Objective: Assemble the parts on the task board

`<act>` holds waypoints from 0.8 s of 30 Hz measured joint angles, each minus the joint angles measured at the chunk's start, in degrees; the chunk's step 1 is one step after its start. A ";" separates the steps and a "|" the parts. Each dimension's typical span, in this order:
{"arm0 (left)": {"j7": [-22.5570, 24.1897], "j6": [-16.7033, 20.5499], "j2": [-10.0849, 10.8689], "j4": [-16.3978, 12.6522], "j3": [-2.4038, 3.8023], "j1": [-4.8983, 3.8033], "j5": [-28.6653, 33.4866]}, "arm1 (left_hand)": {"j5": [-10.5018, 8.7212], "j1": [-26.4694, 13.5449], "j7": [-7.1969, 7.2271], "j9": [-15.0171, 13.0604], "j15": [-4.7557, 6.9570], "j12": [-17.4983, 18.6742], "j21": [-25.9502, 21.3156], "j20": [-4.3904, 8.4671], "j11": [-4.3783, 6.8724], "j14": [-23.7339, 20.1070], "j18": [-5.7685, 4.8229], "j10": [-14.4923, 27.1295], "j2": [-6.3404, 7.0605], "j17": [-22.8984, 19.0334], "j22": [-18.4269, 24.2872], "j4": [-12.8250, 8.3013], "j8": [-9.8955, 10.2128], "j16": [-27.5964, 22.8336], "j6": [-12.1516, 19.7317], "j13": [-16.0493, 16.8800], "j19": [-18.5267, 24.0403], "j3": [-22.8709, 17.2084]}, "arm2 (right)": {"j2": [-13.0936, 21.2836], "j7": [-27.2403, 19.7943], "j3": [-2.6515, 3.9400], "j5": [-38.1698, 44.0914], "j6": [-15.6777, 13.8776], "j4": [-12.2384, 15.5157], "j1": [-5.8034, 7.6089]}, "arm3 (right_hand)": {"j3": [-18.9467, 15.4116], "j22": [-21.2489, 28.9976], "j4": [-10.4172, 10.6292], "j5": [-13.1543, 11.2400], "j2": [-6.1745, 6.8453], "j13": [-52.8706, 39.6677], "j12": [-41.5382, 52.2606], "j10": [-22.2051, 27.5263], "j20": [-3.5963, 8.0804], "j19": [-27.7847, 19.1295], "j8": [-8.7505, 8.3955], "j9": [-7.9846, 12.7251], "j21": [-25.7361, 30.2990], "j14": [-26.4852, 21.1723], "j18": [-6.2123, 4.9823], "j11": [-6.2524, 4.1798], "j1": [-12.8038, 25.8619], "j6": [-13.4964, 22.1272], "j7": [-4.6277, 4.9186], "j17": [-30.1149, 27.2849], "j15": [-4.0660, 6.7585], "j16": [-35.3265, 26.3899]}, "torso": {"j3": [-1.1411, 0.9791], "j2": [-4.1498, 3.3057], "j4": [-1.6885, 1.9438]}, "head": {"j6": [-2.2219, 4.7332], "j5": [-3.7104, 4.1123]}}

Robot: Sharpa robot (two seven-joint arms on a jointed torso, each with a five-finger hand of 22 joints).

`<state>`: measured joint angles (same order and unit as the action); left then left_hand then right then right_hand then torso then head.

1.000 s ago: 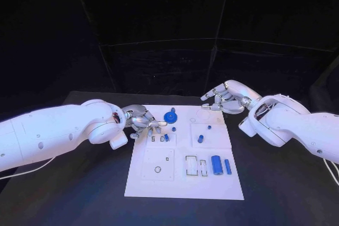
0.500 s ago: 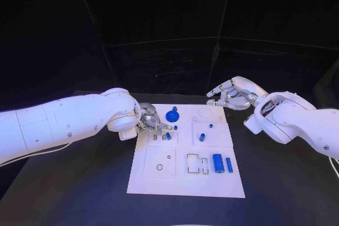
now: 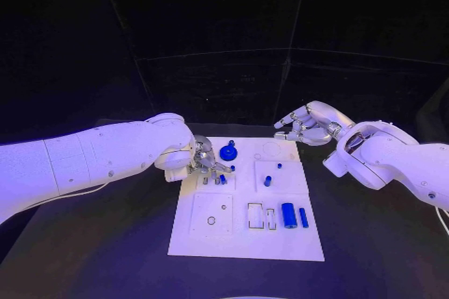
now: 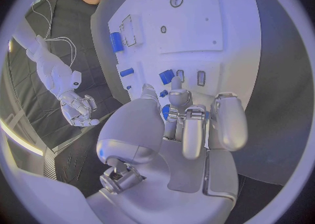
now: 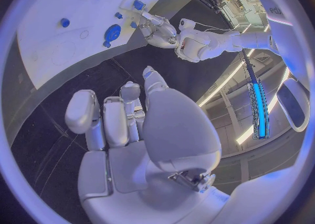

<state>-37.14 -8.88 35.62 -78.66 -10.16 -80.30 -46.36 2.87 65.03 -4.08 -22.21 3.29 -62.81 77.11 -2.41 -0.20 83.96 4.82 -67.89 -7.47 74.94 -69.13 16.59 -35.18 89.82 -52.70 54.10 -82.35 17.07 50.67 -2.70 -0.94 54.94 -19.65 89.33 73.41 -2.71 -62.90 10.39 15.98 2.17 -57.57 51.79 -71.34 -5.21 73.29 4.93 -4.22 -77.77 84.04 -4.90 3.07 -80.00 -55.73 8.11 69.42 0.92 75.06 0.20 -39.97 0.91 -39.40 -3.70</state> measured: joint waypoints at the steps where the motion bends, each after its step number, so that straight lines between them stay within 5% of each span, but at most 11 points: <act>1: -0.18 -0.22 -0.30 0.14 0.00 0.00 -0.16 | 0.00 0.00 0.00 -0.01 0.00 0.00 0.00 0.00 0.00 0.00 0.00 0.00 0.00 0.00 0.00 0.00 0.00 0.00 0.00 0.00 0.00 0.00 | -0.02 0.06 0.00 0.01 0.02 0.00 0.00 | 0.00 0.01 0.00 0.04 0.00 0.04 0.00 0.00 0.00 0.00 0.00 0.00 0.00 0.00 0.00 0.00 0.00 0.00 0.00 -0.05 0.00 -0.03 | 0.02 -0.01 0.00 | -0.05 0.01; 24: -1.64 -2.56 -3.42 2.30 0.01 0.00 -1.32 | 0.00 0.14 0.05 -0.86 -0.01 0.01 0.36 0.00 -0.01 0.00 0.01 0.00 -0.14 -0.01 -0.42 -0.16 -1.02 0.00 0.77 0.24 0.00 0.15 | -0.87 0.57 -0.01 0.10 0.74 -0.56 0.00 | -0.31 1.13 0.01 0.54 0.00 0.54 -0.56 0.00 0.18 -0.59 0.00 0.01 0.62 0.00 0.01 0.00 0.00 0.00 0.00 -0.91 0.00 -0.52 | 0.13 -0.02 0.03 | -0.81 0.03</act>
<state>-38.78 -11.44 32.19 -76.35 -10.15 -80.30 -47.68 2.87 65.17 -4.03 -23.07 3.28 -62.81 77.47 -2.41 -0.21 83.96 4.82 -67.88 -7.62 74.92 -69.56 16.43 -36.20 89.82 -51.93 54.34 -82.34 17.22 49.79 -2.13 -0.95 55.04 -18.91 88.76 73.41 -3.02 -61.77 10.40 16.52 2.17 -57.03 51.23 -71.34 -5.02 72.69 4.93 -4.22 -77.14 84.04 -4.89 3.07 -80.00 -55.73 8.11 68.51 0.92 74.53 0.33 -39.99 0.94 -40.20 -3.67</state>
